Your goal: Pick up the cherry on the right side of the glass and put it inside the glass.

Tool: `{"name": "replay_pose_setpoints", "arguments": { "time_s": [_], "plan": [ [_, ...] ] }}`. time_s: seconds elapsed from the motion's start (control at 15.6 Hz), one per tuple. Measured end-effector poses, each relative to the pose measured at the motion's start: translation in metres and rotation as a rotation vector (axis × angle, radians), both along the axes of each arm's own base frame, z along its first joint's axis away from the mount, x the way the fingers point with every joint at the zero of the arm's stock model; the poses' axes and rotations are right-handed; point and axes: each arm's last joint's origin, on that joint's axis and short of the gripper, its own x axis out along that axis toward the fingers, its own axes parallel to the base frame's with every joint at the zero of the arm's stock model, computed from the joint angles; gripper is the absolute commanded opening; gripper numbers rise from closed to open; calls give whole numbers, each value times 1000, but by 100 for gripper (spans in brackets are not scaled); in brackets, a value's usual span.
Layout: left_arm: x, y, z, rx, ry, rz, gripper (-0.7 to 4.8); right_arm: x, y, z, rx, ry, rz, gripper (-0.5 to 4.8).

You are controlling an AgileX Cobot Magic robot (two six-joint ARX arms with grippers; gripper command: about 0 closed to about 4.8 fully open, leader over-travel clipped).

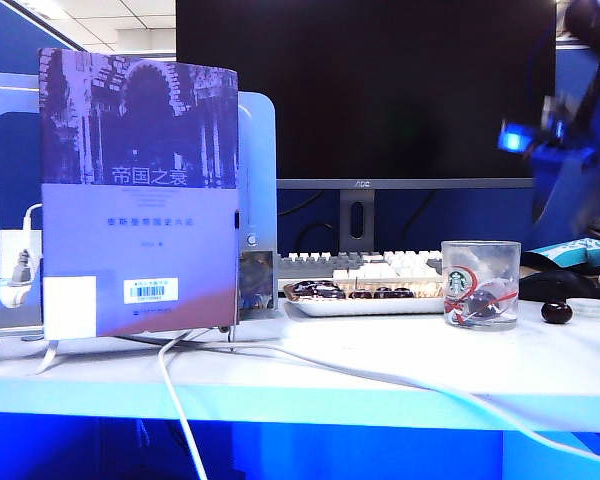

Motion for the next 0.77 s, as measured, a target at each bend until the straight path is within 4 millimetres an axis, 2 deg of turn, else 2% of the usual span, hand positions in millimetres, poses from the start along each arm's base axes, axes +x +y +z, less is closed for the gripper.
{"name": "replay_pose_setpoints", "arguments": {
  "time_s": [0.19, 0.32, 0.45, 0.77],
  "plan": [
    [0, 0, 0, 0, 0, 0, -5, 13, 0, -35, -4, 103, 0, 219],
    [0, 0, 0, 0, 0, 0, -5, 16, 0, -44, -8, 130, -3, 219],
    [0, 0, 0, 0, 0, 0, -5, 20, 0, -50, -26, 129, -18, 220],
    [0, 0, 0, 0, 0, 0, -5, 25, -4, -47, -96, 64, -82, 220]
  ]
}}
